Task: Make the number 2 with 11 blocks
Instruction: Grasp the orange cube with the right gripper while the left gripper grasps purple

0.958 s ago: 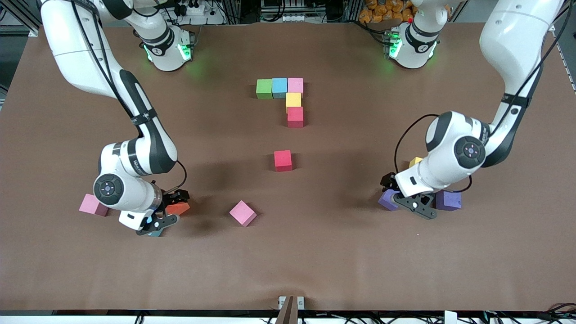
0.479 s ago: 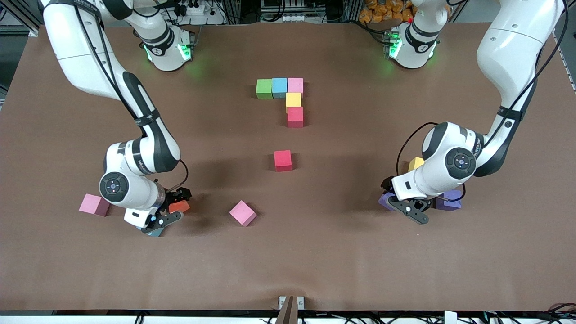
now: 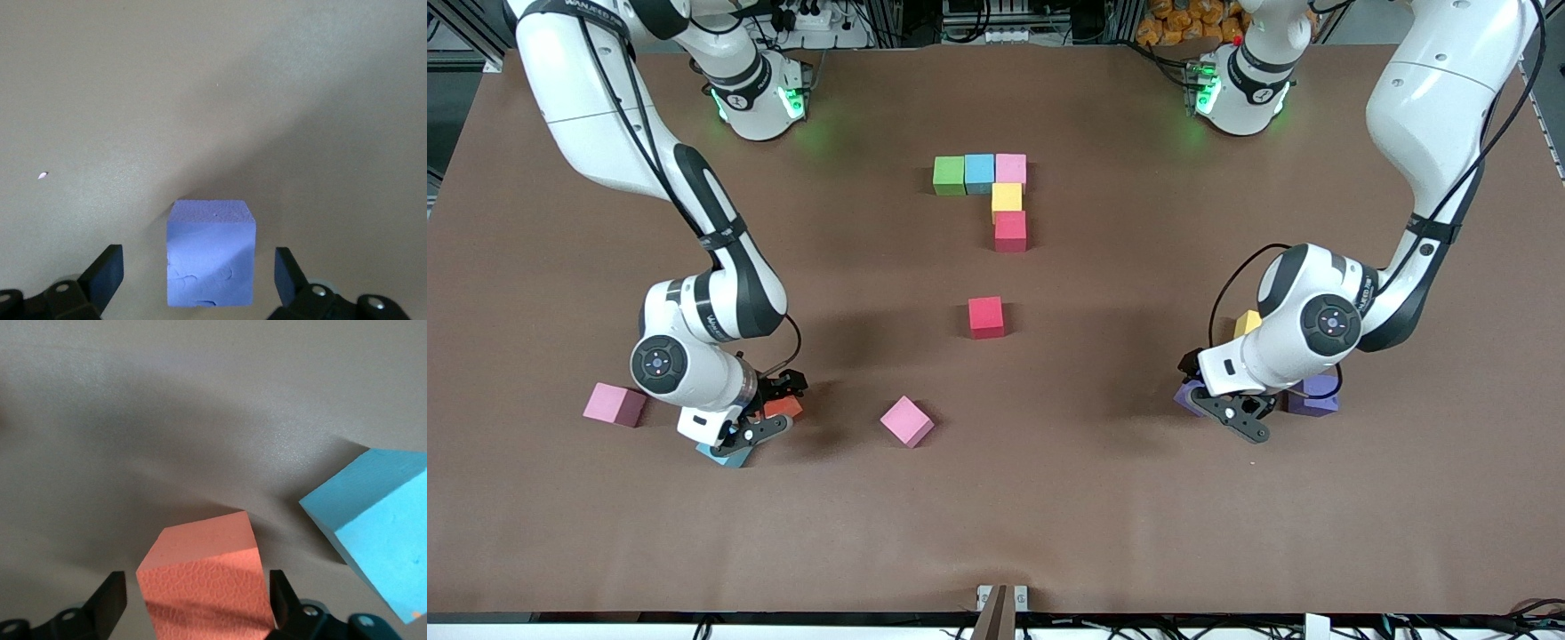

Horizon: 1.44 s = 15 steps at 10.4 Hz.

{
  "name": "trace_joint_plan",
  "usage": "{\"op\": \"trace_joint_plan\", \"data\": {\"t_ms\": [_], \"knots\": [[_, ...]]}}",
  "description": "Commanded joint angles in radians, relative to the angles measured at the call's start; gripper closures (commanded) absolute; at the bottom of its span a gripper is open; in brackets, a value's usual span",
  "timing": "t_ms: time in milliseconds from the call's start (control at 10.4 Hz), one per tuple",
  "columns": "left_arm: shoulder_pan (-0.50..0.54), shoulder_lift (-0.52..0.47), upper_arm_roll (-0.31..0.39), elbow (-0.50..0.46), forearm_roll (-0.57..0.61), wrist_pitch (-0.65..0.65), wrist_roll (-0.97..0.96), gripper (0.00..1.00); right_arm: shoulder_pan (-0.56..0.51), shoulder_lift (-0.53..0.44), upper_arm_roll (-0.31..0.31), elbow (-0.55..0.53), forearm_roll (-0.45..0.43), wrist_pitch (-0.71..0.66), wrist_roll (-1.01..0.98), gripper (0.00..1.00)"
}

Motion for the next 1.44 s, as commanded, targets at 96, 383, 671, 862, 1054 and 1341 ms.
{"op": "trace_joint_plan", "data": {"t_ms": [96,383,671,862,1054,1341], "knots": [[-0.001,0.005,0.003,-0.019,0.052,-0.010,0.006,0.00,-0.008,-0.008,0.005,-0.012,-0.008,0.011,-0.014,0.51],[-0.005,0.014,0.001,-0.021,0.052,-0.010,0.003,0.00,-0.009,-0.012,0.005,-0.012,-0.008,0.011,-0.014,0.59],[-0.007,0.028,0.003,-0.021,0.063,-0.008,0.003,0.00,-0.002,-0.029,0.003,-0.012,-0.008,0.003,-0.014,0.62],[-0.005,0.043,0.003,-0.018,0.112,-0.002,-0.007,0.00,0.017,-0.079,0.003,-0.030,-0.011,0.000,-0.014,0.63],[-0.012,0.051,0.003,-0.018,0.120,-0.001,-0.041,0.00,0.050,-0.153,0.003,-0.070,-0.047,-0.001,-0.014,0.63],[-0.012,0.060,0.003,-0.011,0.120,-0.001,-0.047,0.43,0.145,-0.245,0.003,-0.112,-0.054,-0.006,-0.081,0.63]]}}
